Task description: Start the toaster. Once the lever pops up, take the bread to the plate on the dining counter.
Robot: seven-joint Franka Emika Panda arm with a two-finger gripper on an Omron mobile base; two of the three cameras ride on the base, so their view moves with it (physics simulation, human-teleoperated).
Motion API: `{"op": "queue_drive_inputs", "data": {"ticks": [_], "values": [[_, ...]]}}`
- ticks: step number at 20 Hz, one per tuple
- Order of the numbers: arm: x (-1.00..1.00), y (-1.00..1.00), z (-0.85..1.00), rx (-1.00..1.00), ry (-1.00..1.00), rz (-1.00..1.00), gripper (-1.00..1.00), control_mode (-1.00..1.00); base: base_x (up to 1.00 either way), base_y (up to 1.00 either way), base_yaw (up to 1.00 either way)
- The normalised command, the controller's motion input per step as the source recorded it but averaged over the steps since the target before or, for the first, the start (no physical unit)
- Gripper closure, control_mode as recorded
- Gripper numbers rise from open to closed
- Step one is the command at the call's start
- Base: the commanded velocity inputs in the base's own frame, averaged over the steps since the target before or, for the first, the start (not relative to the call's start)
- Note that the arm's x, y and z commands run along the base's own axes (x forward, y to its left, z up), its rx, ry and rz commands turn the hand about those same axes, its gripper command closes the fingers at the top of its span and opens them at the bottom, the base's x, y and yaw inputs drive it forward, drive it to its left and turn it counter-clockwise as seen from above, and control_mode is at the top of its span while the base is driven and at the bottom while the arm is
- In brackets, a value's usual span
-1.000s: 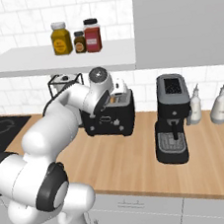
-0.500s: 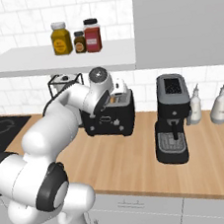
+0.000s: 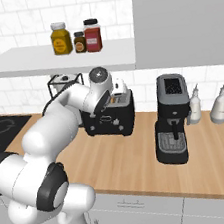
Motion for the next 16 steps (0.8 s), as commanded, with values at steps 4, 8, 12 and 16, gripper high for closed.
{"op": "queue_drive_inputs", "data": {"ticks": [4, 8, 12, 16], "values": [[0.0, 0.0, 0.0, 0.0, 0.0, 0.0, -1.0, -1.0, 0.0, 0.0, 0.0], [0.0, 0.0, 0.0, 0.0, 0.0, 0.0, -1.0, -1.0, 0.0, 0.0, 0.0], [0.0, 0.0, 0.0, 0.0, 0.0, 0.0, -1.0, -1.0, 0.0, 0.0, 0.0], [0.0, 0.0, 0.0, 0.0, 0.0, 0.0, -1.0, -1.0, 0.0, 0.0, 0.0]]}}
